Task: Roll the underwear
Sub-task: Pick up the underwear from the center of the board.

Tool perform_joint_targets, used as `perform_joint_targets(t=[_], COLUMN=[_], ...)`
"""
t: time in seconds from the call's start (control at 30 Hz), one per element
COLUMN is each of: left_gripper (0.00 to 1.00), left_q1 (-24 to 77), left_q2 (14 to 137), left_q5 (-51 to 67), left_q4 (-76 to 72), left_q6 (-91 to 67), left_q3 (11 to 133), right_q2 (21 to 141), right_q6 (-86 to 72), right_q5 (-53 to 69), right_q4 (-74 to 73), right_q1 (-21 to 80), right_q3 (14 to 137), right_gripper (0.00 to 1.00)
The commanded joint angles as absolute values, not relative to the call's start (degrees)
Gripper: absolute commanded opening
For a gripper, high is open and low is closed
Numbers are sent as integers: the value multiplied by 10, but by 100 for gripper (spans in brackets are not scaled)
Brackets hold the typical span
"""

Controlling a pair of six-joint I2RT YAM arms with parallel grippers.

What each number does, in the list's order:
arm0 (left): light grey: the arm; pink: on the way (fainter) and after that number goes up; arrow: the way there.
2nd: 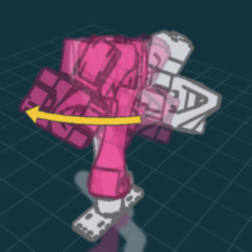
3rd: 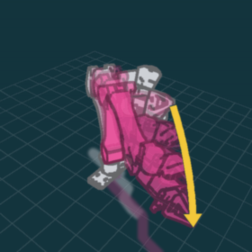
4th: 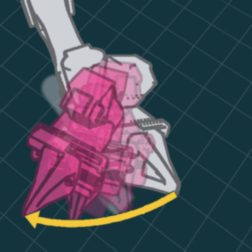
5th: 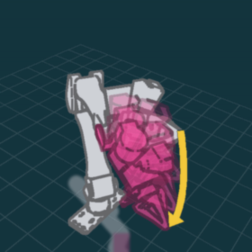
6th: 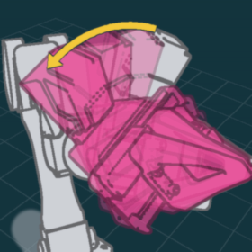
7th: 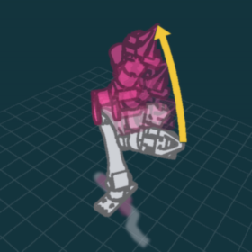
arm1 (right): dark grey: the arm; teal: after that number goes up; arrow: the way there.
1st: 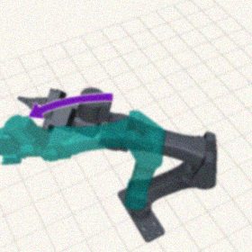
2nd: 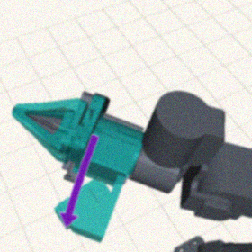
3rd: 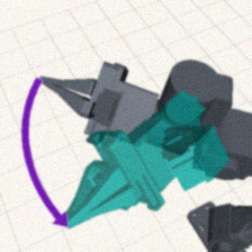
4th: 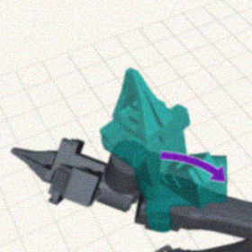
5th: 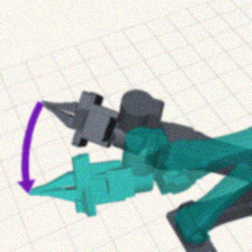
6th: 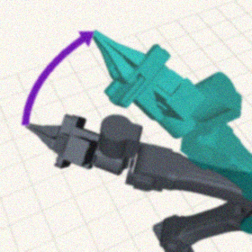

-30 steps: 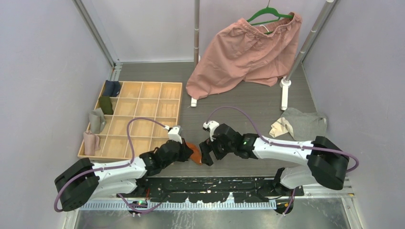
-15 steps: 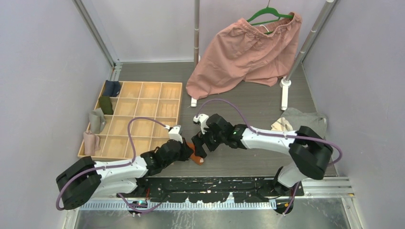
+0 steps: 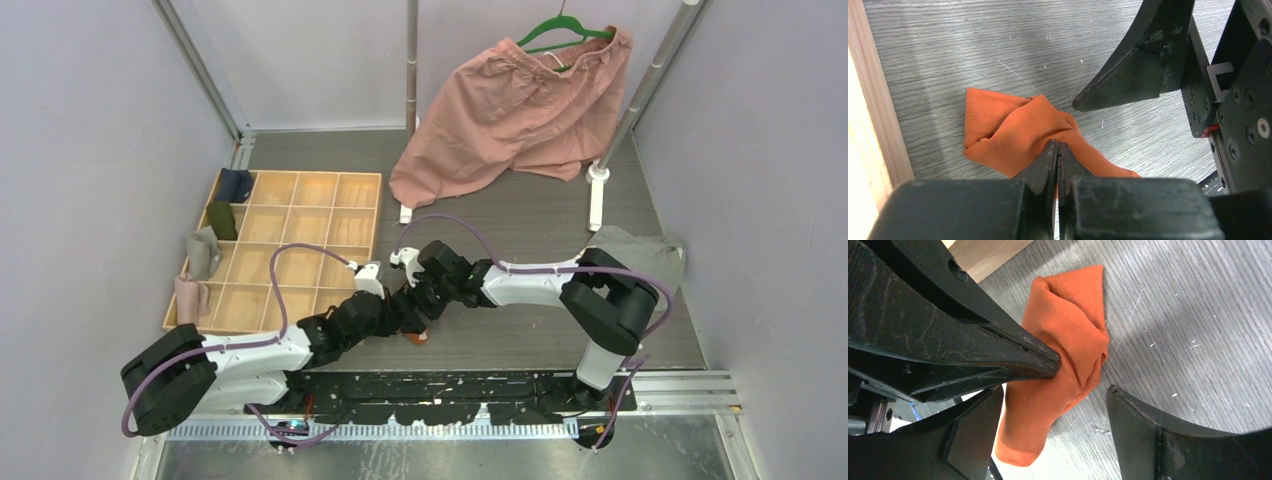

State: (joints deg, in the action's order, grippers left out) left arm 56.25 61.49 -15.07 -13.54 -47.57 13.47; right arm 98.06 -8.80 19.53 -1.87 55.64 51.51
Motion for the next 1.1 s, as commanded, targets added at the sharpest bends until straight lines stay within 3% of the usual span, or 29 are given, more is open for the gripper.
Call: perform_joint_targets(t=[0.0, 0.3, 0.57, 0.9, 1.07], left_gripper=[1, 1, 5, 45, 55], left_q1=[563, 563, 563, 562, 560], left_q2=[632, 631, 538, 384, 381], left_q5=[-153, -153, -178, -315, -380], left_q4=[-107, -107, 4, 307, 421], left_q6=[-465, -465, -458, -439, -428], left_q3=[134, 134, 190, 334, 431], right_q2=[1002, 1025, 1024, 882, 860], right_q6=[-88, -100, -150, -287, -297], right_q5=[222, 232, 223, 5, -90], right_q4=[-2, -2, 59, 209, 199], right_q1=[550, 544, 537, 537, 538], right_q3=[531, 520, 469, 399, 467], right_gripper=[76, 45, 4, 1, 1])
